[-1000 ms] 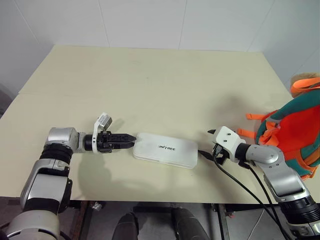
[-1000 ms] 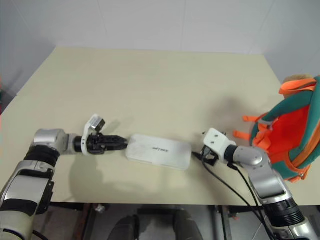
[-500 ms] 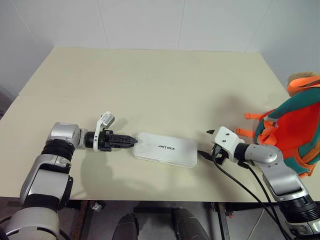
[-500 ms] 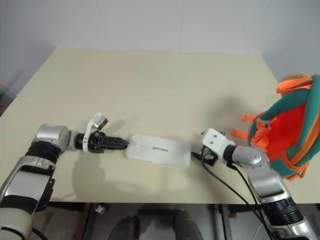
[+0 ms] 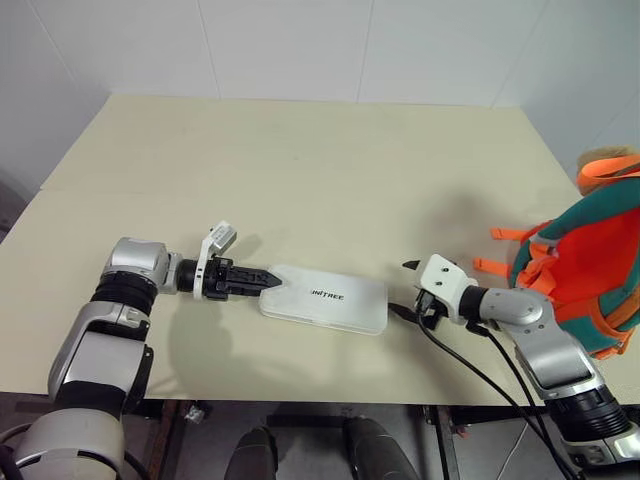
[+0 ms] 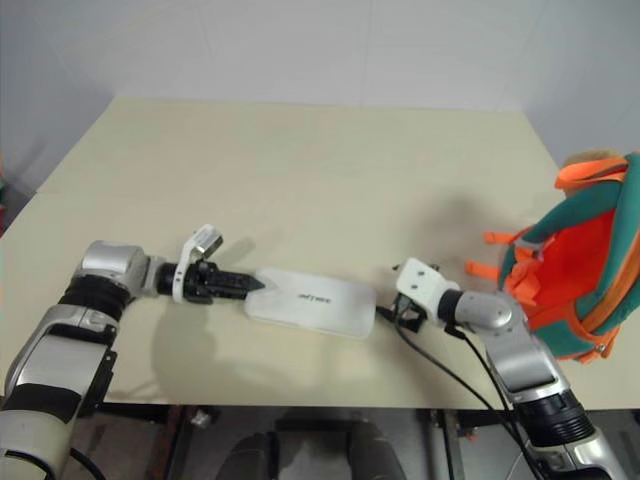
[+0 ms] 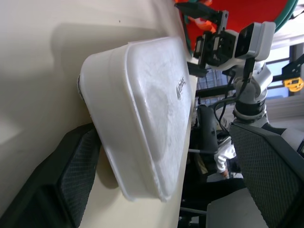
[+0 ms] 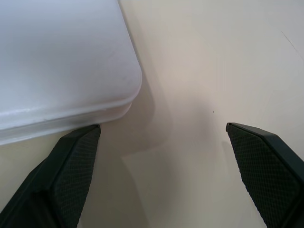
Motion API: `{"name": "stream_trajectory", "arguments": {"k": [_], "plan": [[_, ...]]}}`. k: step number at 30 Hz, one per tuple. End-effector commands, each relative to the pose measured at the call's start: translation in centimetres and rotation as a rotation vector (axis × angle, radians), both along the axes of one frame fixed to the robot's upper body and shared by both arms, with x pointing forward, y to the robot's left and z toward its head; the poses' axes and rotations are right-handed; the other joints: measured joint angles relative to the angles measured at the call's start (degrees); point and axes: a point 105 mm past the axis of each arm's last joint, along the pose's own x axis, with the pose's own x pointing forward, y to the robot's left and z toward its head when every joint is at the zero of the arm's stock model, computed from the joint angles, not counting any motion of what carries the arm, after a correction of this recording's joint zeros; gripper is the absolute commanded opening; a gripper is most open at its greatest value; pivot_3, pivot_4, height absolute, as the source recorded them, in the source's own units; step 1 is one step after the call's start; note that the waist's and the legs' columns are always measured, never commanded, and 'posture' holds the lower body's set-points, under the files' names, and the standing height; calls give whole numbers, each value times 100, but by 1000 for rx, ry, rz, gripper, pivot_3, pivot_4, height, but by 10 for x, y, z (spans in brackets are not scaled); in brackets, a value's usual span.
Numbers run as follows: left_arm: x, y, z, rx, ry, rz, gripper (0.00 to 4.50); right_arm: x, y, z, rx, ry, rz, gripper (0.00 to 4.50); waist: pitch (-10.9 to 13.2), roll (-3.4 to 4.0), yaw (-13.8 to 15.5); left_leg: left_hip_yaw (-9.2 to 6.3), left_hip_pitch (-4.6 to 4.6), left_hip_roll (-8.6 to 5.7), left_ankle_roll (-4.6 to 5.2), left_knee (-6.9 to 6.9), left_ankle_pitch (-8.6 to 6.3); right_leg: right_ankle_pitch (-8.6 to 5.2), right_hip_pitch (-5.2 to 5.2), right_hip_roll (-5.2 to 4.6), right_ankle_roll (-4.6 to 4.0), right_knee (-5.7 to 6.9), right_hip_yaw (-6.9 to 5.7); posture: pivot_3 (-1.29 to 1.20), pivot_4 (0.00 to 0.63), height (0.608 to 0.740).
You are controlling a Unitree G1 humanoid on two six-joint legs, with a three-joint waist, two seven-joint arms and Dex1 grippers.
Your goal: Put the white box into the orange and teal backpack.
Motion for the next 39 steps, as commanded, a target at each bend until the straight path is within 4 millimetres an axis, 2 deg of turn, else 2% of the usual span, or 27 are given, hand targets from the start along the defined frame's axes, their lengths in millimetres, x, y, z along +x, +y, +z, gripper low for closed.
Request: {"name": "stream_trajectory", "arguments": {"k": [1,6,7,11,15,17,18,23,30,35,39], "plan": [[-2,-6,-8,-4,19,2,4489,-5,10,5,13,-17,48,4500,0,0,0,-1,0,0,0,-2,-1,2,0,0,4,0,0,0,150,740],[-3,-7,-8,-46,-33,-10,4489,-5,8,5,7,-15,48,4500,0,0,-4,-3,1,0,-3,-10,-4,10,-2,0,20,1,-2,0,150,740],[-4,-7,-8,-50,-49,-15,4305,-5,8,5,5,-15,48,4500,0,0,-3,-3,1,0,-3,-11,-4,10,-2,0,20,1,-2,0,150,740],[-9,-10,-5,-77,-62,-50,3294,-5,6,5,2,-16,46,4500,1,-1,-6,-3,0,0,-4,-15,-7,11,-4,0,22,-1,-2,0,150,740],[-11,-12,-4,-78,-55,-64,1951,-5,5,6,0,-19,49,4500,2,-2,-8,-4,-6,0,-5,-24,-13,30,-12,0,59,-1,-4,0,150,740],[-9,-13,0,-110,-47,-52,1413,-4,5,8,2,-25,49,4500,1,-2,-5,-5,-7,0,-5,-37,-13,34,-15,0,68,-8,-7,0,150,740],[-8,-14,3,-126,-47,-46,1306,-4,5,10,5,-29,50,4500,2,-2,-5,-6,-7,0,-5,-41,-13,33,-15,0,68,-13,-8,0,150,740],[-2,-14,19,-204,-56,7,1305,-1,1,19,44,-62,14,4500,2,-2,-5,-7,-16,0,-5,-42,-13,36,-17,0,73,-24,-8,0,150,740],[4,-7,42,-385,-73,128,1304,-6,-15,53,258,-166,-135,4500,2,-2,20,-14,-60,1,-6,-52,-12,35,-69,0,74,-16,-12,0,150,740],[6,-4,53,-495,-77,216,1304,-25,-37,83,473,-277,-287,4500,2,-2,110,-10,-65,2,-12,-69,-11,22,-96,-4,63,12,-14,0,150,740],[7,-4,53,-537,-77,280,1304,-43,-61,91,539,-357,-453,4500,2,-2,158,-11,-61,3,-16,-71,-9,20,-95,-4,60,19,-16,0,150,740]]}}
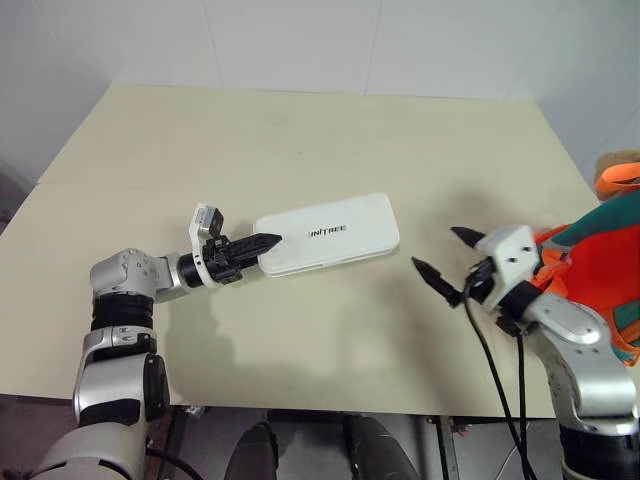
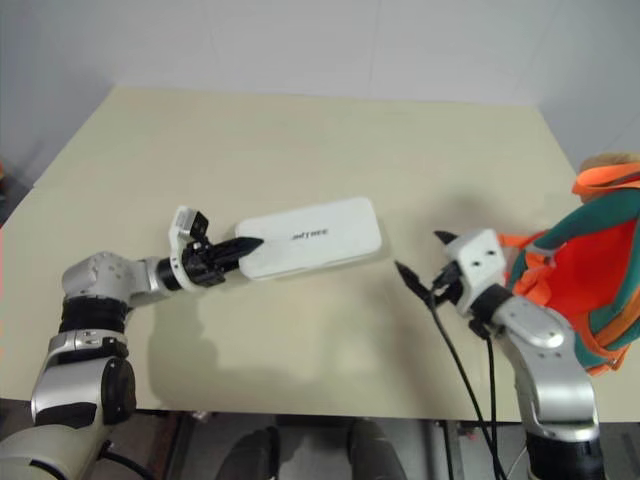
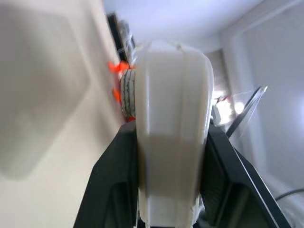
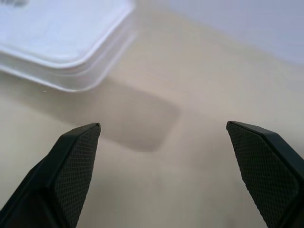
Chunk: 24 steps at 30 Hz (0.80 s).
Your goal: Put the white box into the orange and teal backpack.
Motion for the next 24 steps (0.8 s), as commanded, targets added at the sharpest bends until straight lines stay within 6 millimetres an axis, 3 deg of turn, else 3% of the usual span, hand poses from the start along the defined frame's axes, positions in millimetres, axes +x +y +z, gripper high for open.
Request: {"name": "stream_trajectory", "arguments": {"k": [1,7,13,18,24], "plan": [[-2,1,12,-58,-40,35,1304,-17,-21,19,58,-97,-168,4500,0,0,4,2,0,-1,-2,0,1,1,0,-1,1,0,2,0,150,740],[-5,-5,8,-73,-21,60,1304,-35,-45,18,136,-167,-448,4500,0,0,-16,7,7,-1,-7,3,5,4,2,-1,-1,5,4,0,150,740],[-5,-9,7,-69,-11,65,1304,-36,-58,4,179,-200,-699,4500,-1,1,-27,10,10,-1,-9,0,6,4,-1,0,-2,5,6,0,150,740],[-4,-9,10,-63,-16,75,1304,-26,-69,2,167,-234,-827,4500,-1,1,-21,9,10,-1,-10,0,7,5,-1,-2,-4,2,4,0,150,740],[-2,-6,11,-64,-19,101,1304,10,-99,5,163,-269,-934,4500,-1,2,-41,13,11,-1,-10,-2,8,7,-1,-3,-5,2,5,0,150,740]]}}
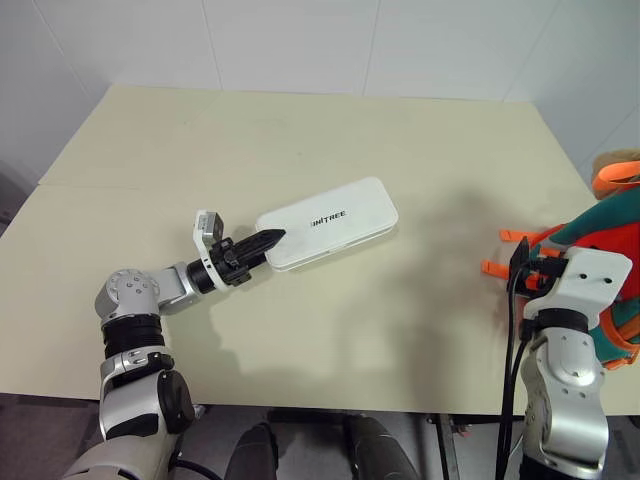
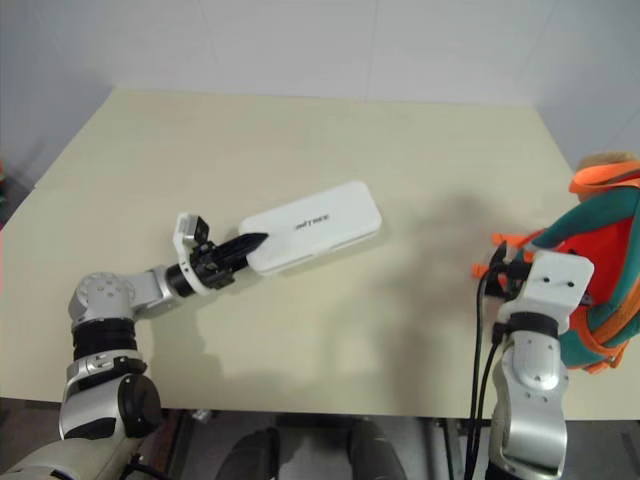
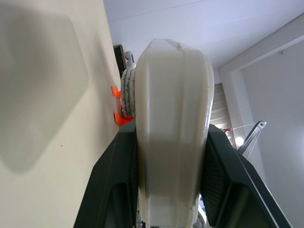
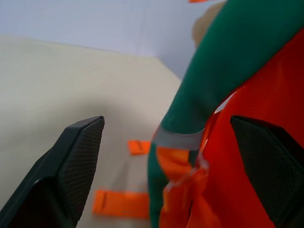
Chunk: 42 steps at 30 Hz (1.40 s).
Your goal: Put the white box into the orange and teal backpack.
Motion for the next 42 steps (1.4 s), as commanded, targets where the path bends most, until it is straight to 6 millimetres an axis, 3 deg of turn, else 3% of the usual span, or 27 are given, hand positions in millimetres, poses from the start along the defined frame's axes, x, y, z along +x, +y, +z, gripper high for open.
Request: {"name": "stream_trajectory", "arguments": {"k": [1,6,16,20,25,30,36,42], "plan": [[-2,4,14,-28,-61,12,1304,14,-21,15,-36,-68,-79,4500,0,0,-5,-2,0,0,0,-1,0,0,0,0,0,0,-2,0,150,740],[-4,6,13,-28,-66,35,1304,39,-37,18,-10,-82,-151,4500,0,0,-17,-1,0,0,-1,-11,1,-1,-2,1,-1,-1,-1,0,150,740],[-12,19,11,-15,-74,98,1303,54,-31,25,7,-95,-136,1091,0,1,-109,0,-1,1,-2,-10,1,0,-4,-1,0,2,1,0,150,740],[-10,26,14,-6,-80,137,1303,60,-12,34,27,-123,-1,2,0,1,-149,-2,0,1,-5,-10,4,1,-3,-1,2,4,0,0,150,740],[-5,38,20,11,-97,187,1303,62,20,47,40,-148,199,0,0,1,-198,-4,1,2,-7,-11,5,1,-4,3,3,8,0,0,150,740],[1,48,25,38,-113,222,1303,53,68,62,35,-159,453,0,1,2,-207,-5,1,2,-9,-11,6,1,-5,2,3,9,0,0,150,740],[12,57,32,53,-133,260,1302,36,120,75,63,-152,766,0,1,1,-191,-5,0,2,-9,-11,6,1,-5,2,3,8,-1,0,150,740],[18,66,38,72,-153,277,1302,2,170,91,65,-109,1162,0,1,2,-181,-5,-3,3,-9,-18,6,0,-10,2,1,1,-3,0,150,740]]}}
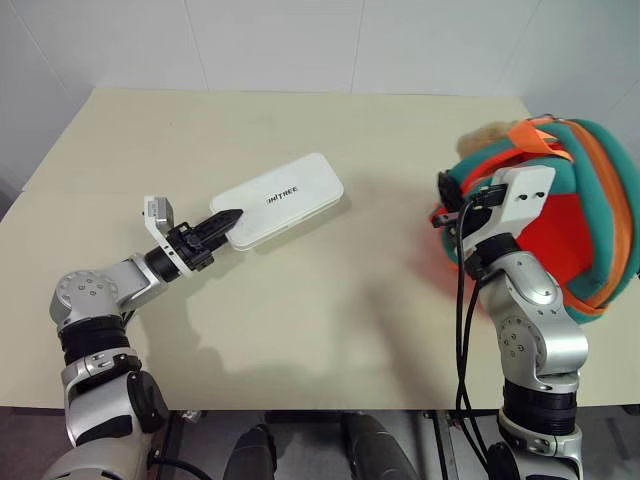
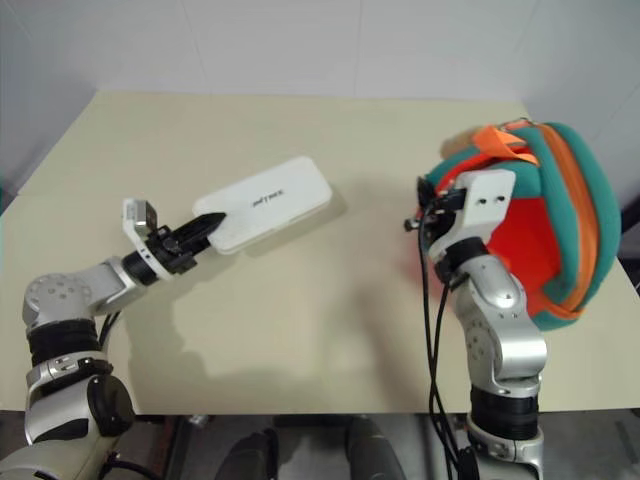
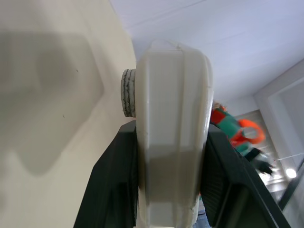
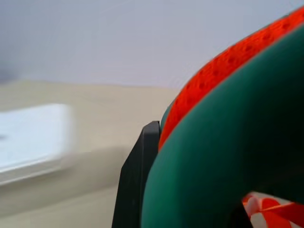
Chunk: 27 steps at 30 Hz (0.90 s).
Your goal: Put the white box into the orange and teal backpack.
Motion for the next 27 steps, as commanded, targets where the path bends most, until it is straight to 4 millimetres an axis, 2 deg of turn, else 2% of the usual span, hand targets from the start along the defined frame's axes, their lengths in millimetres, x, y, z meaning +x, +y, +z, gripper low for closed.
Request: {"name": "stream_trajectory", "arguments": {"k": [1,4,7,15,20,23,27], "plan": [[2,9,19,-3,-78,8,1302,-36,34,28,-30,-73,286,0,0,0,8,0,-2,1,0,-1,0,0,-1,0,0,-1,0,0,150,740],[3,16,22,13,-85,20,1302,-63,52,33,-81,-58,505,0,1,0,26,0,-5,2,1,-4,-1,-1,-4,0,-2,-3,-1,0,150,740],[4,24,27,27,-100,35,1302,-91,62,36,-146,-39,710,0,1,0,33,-2,-7,3,3,-7,-2,-3,-5,0,-5,-9,-5,0,150,740],[1,39,37,77,-134,47,1302,-138,60,40,-294,-21,1100,0,3,-2,60,-5,-20,3,13,-6,-9,-4,-4,-3,-5,-32,-14,0,150,740],[-9,43,45,134,-210,10,1302,-148,49,28,-414,14,1219,0,3,-2,61,-6,-29,5,16,-5,-13,-5,-5,-3,-4,-48,-19,0,150,740],[-20,46,54,183,-307,-22,1302,-140,39,16,-514,22,1222,0,3,-3,64,-6,-36,6,16,-3,-15,-5,-8,-4,-4,-55,-21,0,150,740],[-37,51,69,224,-489,-45,1302,-126,31,9,-562,4,1200,0,3,-2,54,-2,-32,7,16,0,-15,-5,-8,-4,-5,-51,-20,0,150,740]]}}
